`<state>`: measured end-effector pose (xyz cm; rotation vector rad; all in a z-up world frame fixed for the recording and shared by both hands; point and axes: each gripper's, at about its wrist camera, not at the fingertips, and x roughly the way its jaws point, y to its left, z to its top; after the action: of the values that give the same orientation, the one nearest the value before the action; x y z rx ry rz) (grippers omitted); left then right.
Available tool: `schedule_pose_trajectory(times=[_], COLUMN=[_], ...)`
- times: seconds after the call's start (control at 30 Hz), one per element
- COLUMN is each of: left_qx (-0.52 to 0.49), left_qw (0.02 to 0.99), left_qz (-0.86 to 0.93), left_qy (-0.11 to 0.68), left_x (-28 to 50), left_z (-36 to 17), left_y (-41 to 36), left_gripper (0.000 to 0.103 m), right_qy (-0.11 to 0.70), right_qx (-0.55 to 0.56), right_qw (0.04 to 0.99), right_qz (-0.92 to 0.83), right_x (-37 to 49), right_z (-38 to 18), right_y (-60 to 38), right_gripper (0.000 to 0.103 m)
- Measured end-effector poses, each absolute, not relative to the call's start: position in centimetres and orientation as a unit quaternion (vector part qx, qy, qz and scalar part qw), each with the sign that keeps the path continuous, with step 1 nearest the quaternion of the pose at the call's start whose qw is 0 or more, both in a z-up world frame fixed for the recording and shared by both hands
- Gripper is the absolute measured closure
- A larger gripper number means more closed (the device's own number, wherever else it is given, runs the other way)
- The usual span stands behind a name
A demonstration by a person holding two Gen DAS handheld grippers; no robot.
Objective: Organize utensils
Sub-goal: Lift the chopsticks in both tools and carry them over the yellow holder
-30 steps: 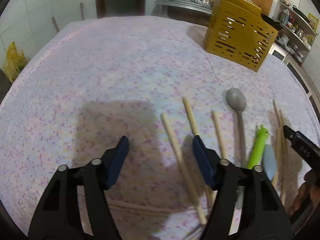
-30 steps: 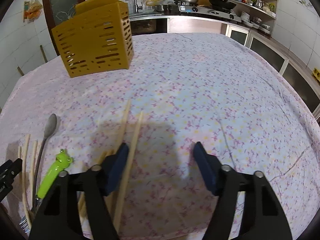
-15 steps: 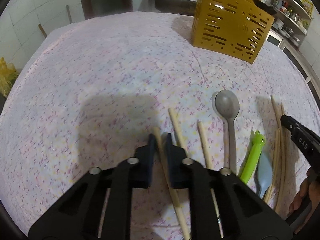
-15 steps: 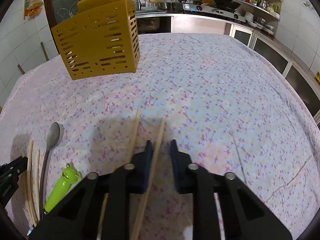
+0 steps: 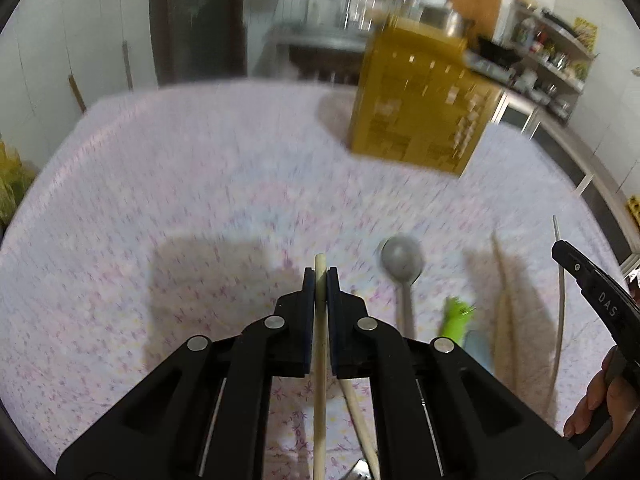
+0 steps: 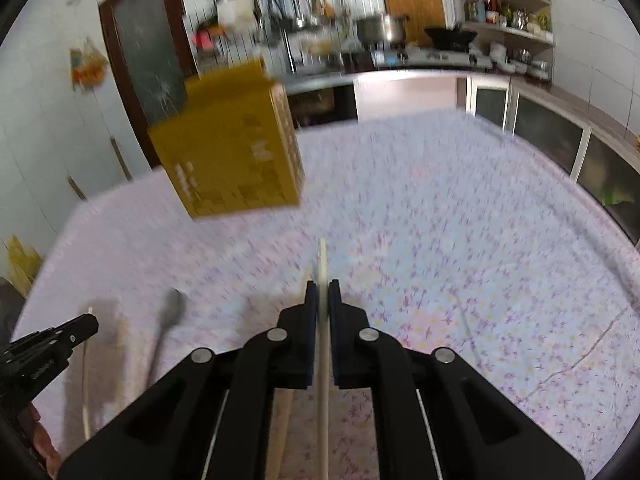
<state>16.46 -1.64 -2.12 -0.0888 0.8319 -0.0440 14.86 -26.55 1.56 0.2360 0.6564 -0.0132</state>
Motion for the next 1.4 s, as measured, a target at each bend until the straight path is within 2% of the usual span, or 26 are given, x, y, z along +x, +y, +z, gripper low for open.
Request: schedule_pose_trajectory(times=[0.33,0.53,0.8,1.17,1.4], left_qx=[-0.043,-0.041,-0.027,-0.017,-0.035], left_qw=[0.966,0.977,0.988,0.995,0.993], left_qz=[-0.023,-0.025,-0.041,-0.078,-0.108], left_qy=[0.255,0.209,0.144,0.056,0.011], left_x=[10.9,9.5,10.0,19.1,25.3], left_z=[4.1,5.3,9.3,18.1,21.8], left_y=[-0.9,-0.9,-1.6,-4.4,-6.0], left_gripper=[0.098,0.098,0.099,0.099,0.099], right_qy=[0.197,0.158,0.102,0.017,-0.019], right_qx=[0.103,0.096,0.092,0.083,0.092], right_qw=[0.975,0.983,0.99,0.996,0.995], right_qz=[-0.005,-0.006,-0.006,-0.013,-0.013], right_x=[9.7,8.5,9.3,17.0,24.0], right_z=[6.5,6.9,10.3,17.0,21.0], right_y=[-25.5,-25.4,-25.0,-24.0,-23.7], right_gripper=[0.097,0.097,0.097,0.097,0.097])
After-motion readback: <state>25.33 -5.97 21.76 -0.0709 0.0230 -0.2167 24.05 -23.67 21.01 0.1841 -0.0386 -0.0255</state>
